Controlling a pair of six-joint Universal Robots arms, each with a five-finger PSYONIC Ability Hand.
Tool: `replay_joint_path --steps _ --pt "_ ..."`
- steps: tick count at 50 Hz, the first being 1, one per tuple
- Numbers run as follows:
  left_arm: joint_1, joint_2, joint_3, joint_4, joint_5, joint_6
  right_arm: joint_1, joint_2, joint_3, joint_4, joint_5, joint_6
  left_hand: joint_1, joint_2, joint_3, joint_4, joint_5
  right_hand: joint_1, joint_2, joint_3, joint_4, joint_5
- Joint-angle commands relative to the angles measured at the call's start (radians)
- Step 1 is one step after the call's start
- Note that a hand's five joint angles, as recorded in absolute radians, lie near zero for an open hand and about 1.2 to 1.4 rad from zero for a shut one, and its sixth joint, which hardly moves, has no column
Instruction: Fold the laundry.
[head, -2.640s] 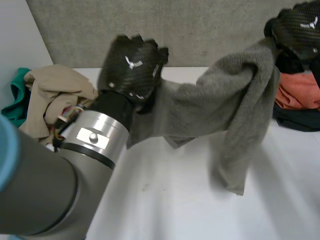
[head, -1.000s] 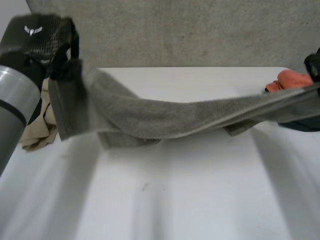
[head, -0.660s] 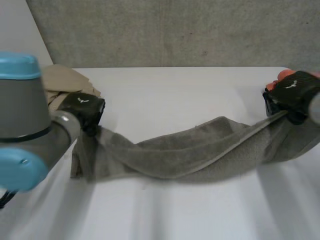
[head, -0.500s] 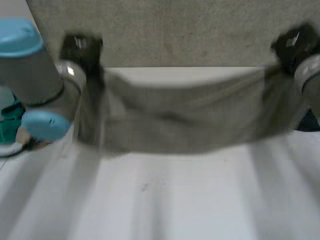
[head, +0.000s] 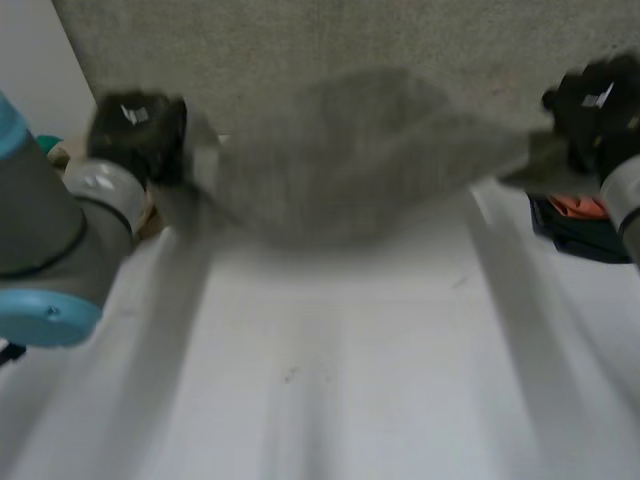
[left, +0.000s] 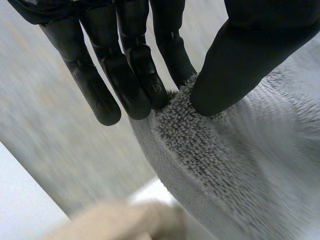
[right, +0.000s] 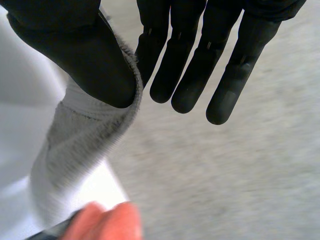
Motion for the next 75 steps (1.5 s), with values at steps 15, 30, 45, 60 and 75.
replay_joint_path --steps 15,30,45,60,75 --pt "-0.018 -0.376 0.032 0.096 -0.003 0.058 0.000 0.262 0.110 0.013 0.009 -0.012 -0.682 -0.750 -0.747 -0.755 -0.698 0.273 0.221 0.207 0.201 0.236" --pt "-0.047 0.061 -0.381 0.088 0.081 0.064 0.000 0.257 0.145 0.004 0.009 -0.010 -0.510 -0.579 -0.575 -0.583 -0.526 0.273 0.221 0.207 0.201 0.236" --pt "0.008 -0.006 -0.486 0.030 0.133 0.063 0.000 0.250 0.162 0.004 0.008 -0.012 -0.501 -0.569 -0.565 -0.574 -0.516 0.273 0.221 0.207 0.201 0.236" --pt "0.013 -0.175 -0.362 0.088 0.133 0.073 -0.002 0.250 0.180 -0.001 0.001 -0.012 -0.542 -0.610 -0.607 -0.615 -0.558 0.273 0.221 0.207 0.201 0.236" --pt "0.011 -0.240 -0.308 0.093 0.138 0.185 0.001 0.251 0.183 -0.001 0.003 -0.015 -0.463 -0.531 -0.528 -0.536 -0.479 0.273 0.221 0.207 0.201 0.236"
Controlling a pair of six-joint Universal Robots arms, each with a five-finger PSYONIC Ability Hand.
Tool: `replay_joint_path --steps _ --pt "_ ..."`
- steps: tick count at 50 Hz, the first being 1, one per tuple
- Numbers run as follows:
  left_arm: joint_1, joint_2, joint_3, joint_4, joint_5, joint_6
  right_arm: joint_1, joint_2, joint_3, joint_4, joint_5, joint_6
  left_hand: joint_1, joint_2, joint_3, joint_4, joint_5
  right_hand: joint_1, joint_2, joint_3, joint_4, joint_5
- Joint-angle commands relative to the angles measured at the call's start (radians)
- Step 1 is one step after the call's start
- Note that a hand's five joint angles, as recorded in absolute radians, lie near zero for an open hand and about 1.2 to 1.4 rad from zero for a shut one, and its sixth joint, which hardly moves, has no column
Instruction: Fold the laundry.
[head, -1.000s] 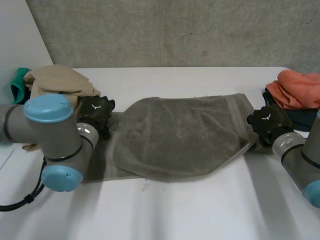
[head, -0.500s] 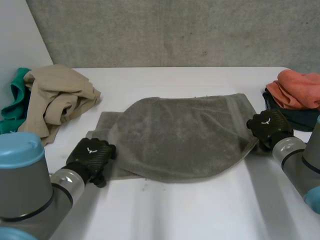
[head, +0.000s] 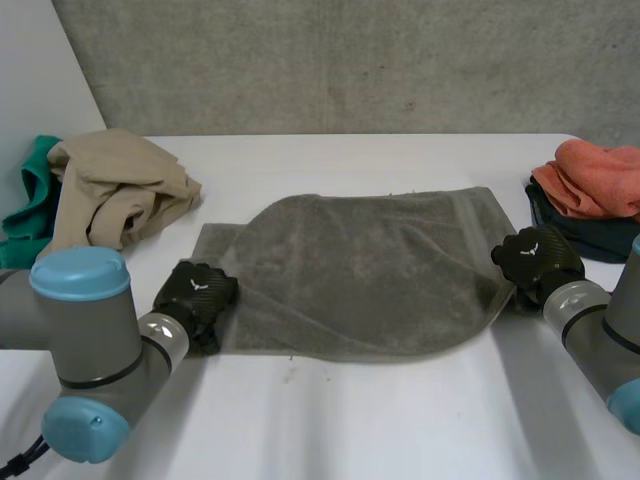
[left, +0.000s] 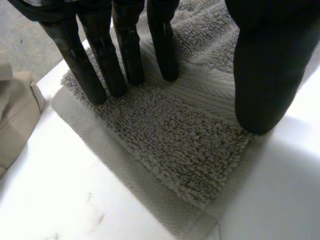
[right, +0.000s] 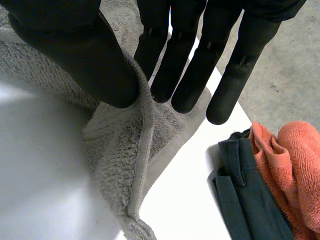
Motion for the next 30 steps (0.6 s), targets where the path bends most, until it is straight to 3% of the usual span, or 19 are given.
replay_joint_path --steps 1,3,4,21,25,30 --pt "0.000 -0.024 0.012 0.001 0.000 0.023 0.001 0.001 0.005 0.000 0.002 -0.002 0.263 0.286 0.281 0.292 0.295 0.273 0.221 0.207 0.201 0.236" --pt "-0.001 -0.024 0.012 0.004 -0.001 0.021 0.001 0.001 0.005 0.000 0.002 -0.003 0.512 0.535 0.531 0.542 0.545 0.273 0.221 0.207 0.201 0.236" --pt "-0.003 -0.024 0.010 0.008 -0.001 0.021 0.001 0.001 0.002 0.000 0.002 -0.005 0.825 0.848 0.844 0.854 0.857 0.273 0.221 0.207 0.201 0.236" --pt "-0.017 0.168 -0.036 0.038 -0.014 0.007 -0.002 -0.056 -0.009 0.051 0.011 -0.026 0.842 0.865 0.861 0.872 0.875 0.273 0.221 0.207 0.201 0.236" --pt "-0.014 0.307 -0.061 -0.036 -0.015 0.006 -0.004 -0.175 -0.024 0.193 0.012 -0.077 0.842 0.865 0.861 0.872 0.875 0.273 0.221 0.207 0.201 0.236" --pt "-0.012 0.503 -0.058 -0.220 -0.015 0.012 -0.033 -0.385 -0.106 0.446 0.008 -0.134 0.842 0.865 0.861 0.872 0.875 0.273 0.221 0.207 0.201 0.236"
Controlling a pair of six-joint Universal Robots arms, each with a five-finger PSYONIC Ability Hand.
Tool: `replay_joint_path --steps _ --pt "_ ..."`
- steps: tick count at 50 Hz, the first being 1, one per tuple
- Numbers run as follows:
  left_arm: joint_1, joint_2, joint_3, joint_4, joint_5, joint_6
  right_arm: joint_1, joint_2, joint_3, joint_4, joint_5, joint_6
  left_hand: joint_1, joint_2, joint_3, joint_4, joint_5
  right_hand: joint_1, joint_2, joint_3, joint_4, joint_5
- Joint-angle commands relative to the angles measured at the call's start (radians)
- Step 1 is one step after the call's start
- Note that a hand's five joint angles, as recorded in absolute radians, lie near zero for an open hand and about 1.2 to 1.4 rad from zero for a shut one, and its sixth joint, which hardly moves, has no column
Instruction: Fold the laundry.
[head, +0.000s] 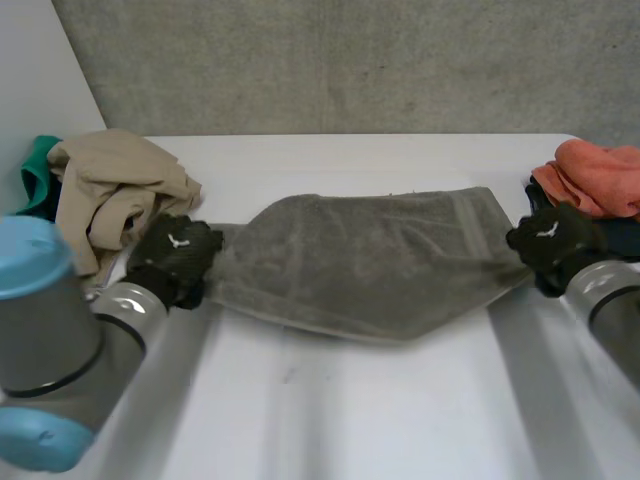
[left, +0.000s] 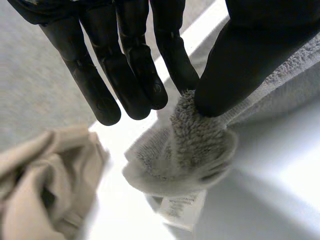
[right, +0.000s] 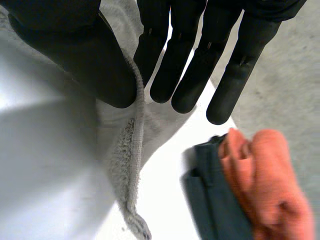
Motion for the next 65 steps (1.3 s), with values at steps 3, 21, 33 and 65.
replay_joint_path --steps 3,21,33,65 --pt "0.003 0.299 -0.005 -0.283 0.001 0.012 -0.054 -0.300 -0.117 0.362 -0.014 -0.083 0.236 0.200 0.204 0.199 0.267 0.273 0.221 0.207 0.201 0.236" --pt "0.006 -0.085 0.157 -0.426 -0.028 0.097 -0.114 -0.039 -0.203 0.597 0.020 -0.304 0.236 0.200 0.204 0.199 0.267 0.273 0.221 0.207 0.201 0.236" --pt "-0.004 -0.353 0.668 -0.147 -0.095 0.095 -0.039 0.171 -0.499 0.218 0.127 -0.188 0.236 0.200 0.204 0.199 0.267 0.273 0.221 0.207 0.201 0.236" --pt "0.030 -0.258 0.291 0.364 -0.088 0.063 0.035 0.292 -0.284 -0.465 0.003 -0.145 0.236 0.200 0.204 0.199 0.267 0.273 0.221 0.207 0.201 0.236"
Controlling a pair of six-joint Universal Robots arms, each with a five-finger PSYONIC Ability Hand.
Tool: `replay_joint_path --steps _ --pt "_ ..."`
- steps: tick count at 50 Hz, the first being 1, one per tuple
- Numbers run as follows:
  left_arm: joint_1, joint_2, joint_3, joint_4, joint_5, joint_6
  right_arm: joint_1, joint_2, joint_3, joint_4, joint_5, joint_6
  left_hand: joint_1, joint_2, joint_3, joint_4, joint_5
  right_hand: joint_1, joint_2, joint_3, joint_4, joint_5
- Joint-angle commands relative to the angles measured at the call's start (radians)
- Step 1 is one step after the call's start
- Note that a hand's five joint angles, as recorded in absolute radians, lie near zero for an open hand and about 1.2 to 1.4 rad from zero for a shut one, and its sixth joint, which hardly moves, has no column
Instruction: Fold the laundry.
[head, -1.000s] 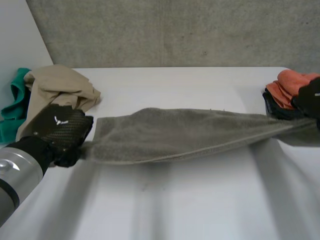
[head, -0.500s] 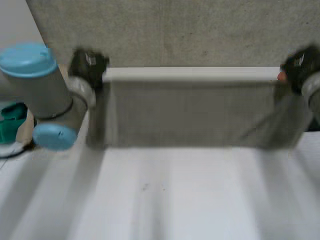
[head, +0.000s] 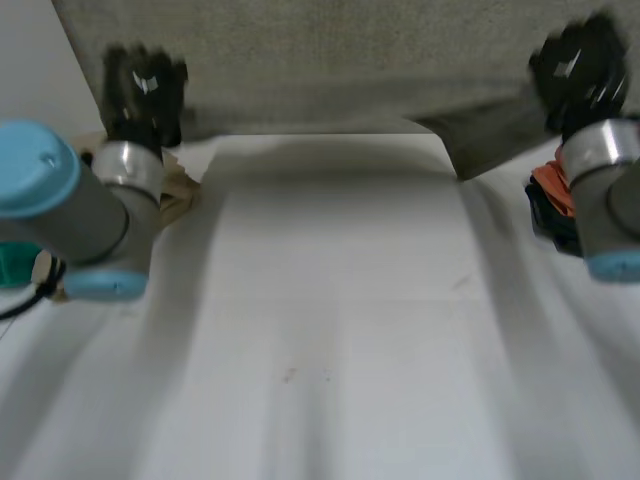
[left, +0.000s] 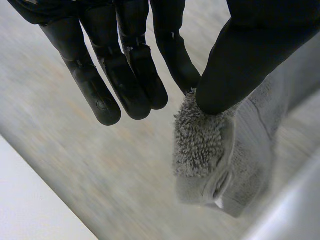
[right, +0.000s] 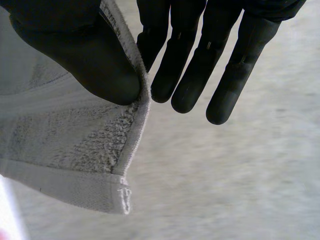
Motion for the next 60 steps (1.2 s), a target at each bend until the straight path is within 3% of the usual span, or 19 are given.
replay_joint_path --steps 1,8,12,16,17,20,22,30,39,45,53,54,55,56,57,60 --pt "0.001 -0.037 -0.181 -0.015 0.010 -0.001 -0.010 0.115 0.155 0.030 -0.049 0.000 0.236 0.199 0.203 0.195 0.268 0.273 0.221 0.205 0.201 0.212" --pt "-0.009 0.014 -0.338 -0.203 0.012 0.008 -0.023 0.103 0.269 0.129 -0.046 -0.002 0.236 0.199 0.203 0.195 0.268 0.273 0.221 0.205 0.201 0.212" --pt "-0.005 0.138 -0.411 -0.396 0.014 0.022 -0.038 -0.019 0.339 0.321 -0.043 -0.005 0.236 0.199 0.203 0.195 0.268 0.273 0.221 0.205 0.201 0.212" --pt "0.001 0.252 -0.483 -0.654 0.012 0.093 -0.059 -0.148 0.373 0.603 -0.033 -0.016 0.236 0.199 0.203 0.195 0.268 0.273 0.221 0.205 0.201 0.212" --pt "0.001 0.282 -0.505 -0.739 0.010 0.124 -0.082 -0.188 0.379 0.739 -0.024 -0.017 0.236 0.199 0.203 0.195 0.268 0.273 0.221 0.205 0.201 0.212" --pt "-0.001 0.322 -0.540 -0.864 0.012 0.167 -0.116 -0.255 0.393 0.980 -0.020 -0.038 0.236 0.199 0.203 0.195 0.268 0.273 0.221 0.205 0.201 0.212" --pt "-0.009 0.342 -0.551 -0.923 0.010 0.190 -0.122 -0.273 0.401 1.045 -0.016 -0.074 0.236 0.199 0.203 0.195 0.268 0.273 0.221 0.205 0.201 0.212" --pt "-0.005 0.280 -0.456 -0.791 0.007 0.198 -0.118 -0.251 0.364 0.885 -0.007 -0.154 0.236 0.199 0.203 0.195 0.268 0.273 0.221 0.205 0.201 0.212" --pt "-0.010 0.001 -0.147 -0.520 -0.022 0.161 -0.037 0.049 0.179 0.517 0.046 -0.141 0.236 0.199 0.203 0.195 0.268 0.273 0.221 0.205 0.201 0.212" --pt "-0.019 -0.159 0.019 -0.434 -0.138 0.154 -0.006 0.210 0.037 0.331 0.057 -0.146 0.236 0.199 0.203 0.195 0.268 0.273 0.221 0.205 0.201 0.212" --pt "-0.030 -0.297 0.162 -0.325 -0.155 0.160 0.002 0.350 -0.115 0.184 0.053 -0.138 0.236 0.199 0.203 0.195 0.268 0.273 0.221 0.205 0.201 0.212" --pt "-0.041 -0.300 0.165 -0.300 -0.155 0.160 0.007 0.371 -0.127 0.153 0.059 -0.140 0.019 -0.019 -0.015 -0.023 0.050 -0.677 -0.728 -0.744 -0.749 -0.738" --pt "-0.047 -0.300 0.164 -0.285 -0.155 0.160 0.010 0.379 -0.132 0.148 0.065 -0.138 -0.507 -0.544 -0.540 -0.548 -0.475 -0.949 -1.001 -1.017 -1.021 -1.010" --pt "-0.054 -0.299 0.161 -0.271 -0.155 0.161 0.011 0.384 -0.136 0.145 0.066 -0.137 -0.985 -1.023 -1.019 -1.027 -0.954 -0.949 -1.001 -1.017 -1.021 -1.010" --pt "-0.073 -0.293 0.155 -0.243 -0.152 0.158 0.017 0.388 -0.136 0.147 0.068 -0.132 -0.819 -0.857 -0.853 -0.861 -0.788 -0.949 -1.001 -1.017 -1.021 -1.010" --pt "-0.096 -0.281 0.133 -0.208 -0.155 0.152 0.023 0.376 -0.123 0.160 0.080 -0.103 -0.985 -1.023 -1.019 -1.027 -0.954 -0.949 -1.001 -1.017 -1.021 -1.010"
